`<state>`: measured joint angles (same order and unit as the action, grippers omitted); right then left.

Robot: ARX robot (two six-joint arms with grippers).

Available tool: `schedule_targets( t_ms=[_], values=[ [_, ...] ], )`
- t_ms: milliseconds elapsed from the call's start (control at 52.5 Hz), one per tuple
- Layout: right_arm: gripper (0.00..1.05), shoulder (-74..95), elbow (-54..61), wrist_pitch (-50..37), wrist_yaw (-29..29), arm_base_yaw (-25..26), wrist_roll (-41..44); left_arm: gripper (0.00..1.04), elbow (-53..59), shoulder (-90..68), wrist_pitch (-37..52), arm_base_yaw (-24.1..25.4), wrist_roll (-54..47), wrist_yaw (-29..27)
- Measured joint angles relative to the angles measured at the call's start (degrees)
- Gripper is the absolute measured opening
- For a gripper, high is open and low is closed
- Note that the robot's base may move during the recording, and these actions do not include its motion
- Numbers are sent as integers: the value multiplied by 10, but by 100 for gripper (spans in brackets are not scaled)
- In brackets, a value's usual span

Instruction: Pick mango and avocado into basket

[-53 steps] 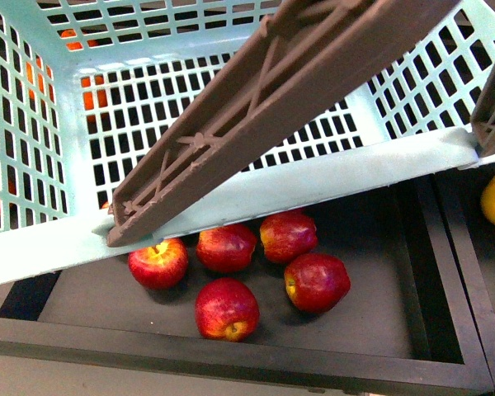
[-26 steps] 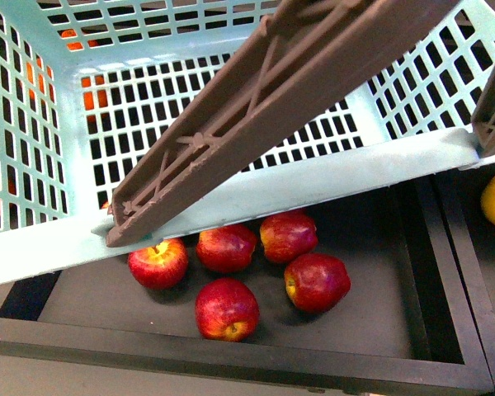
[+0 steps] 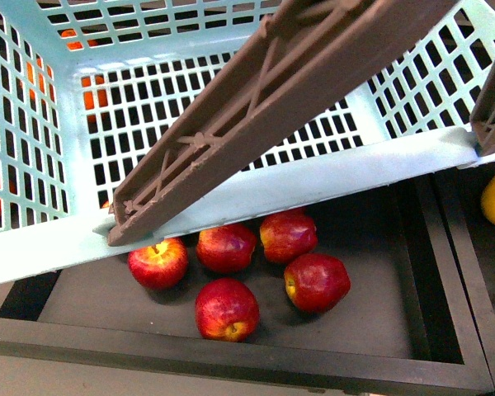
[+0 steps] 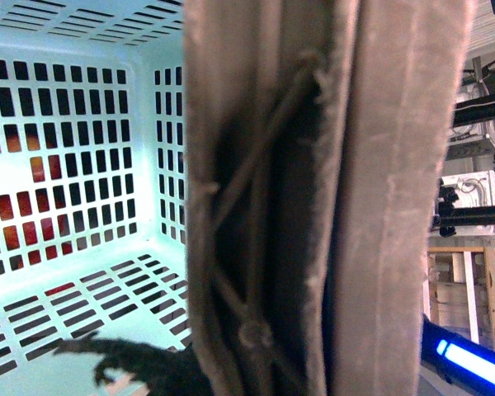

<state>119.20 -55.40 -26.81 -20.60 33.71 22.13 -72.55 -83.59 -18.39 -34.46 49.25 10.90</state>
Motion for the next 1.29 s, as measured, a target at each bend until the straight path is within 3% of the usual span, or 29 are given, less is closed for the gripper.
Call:
schedule_targets(
  t_ms=[228,400,666,952,1294],
  values=[
    [58,-204,105,23,-73,-40,-51,14,0,0,0,0,0,0],
    [58,-403,157,52,-92,-127,-118,14,0,0,0,0,0,0],
    [58,-518,162,58,-49,-261,-192,14,0,0,0,0,0,-1],
    [58,-530,165,53,22,-422,-214,14,0,0,0,0,0,0],
    [58,-477,165,35,78,-504,-229,14,0,0,0,0,0,0]
  ],
)
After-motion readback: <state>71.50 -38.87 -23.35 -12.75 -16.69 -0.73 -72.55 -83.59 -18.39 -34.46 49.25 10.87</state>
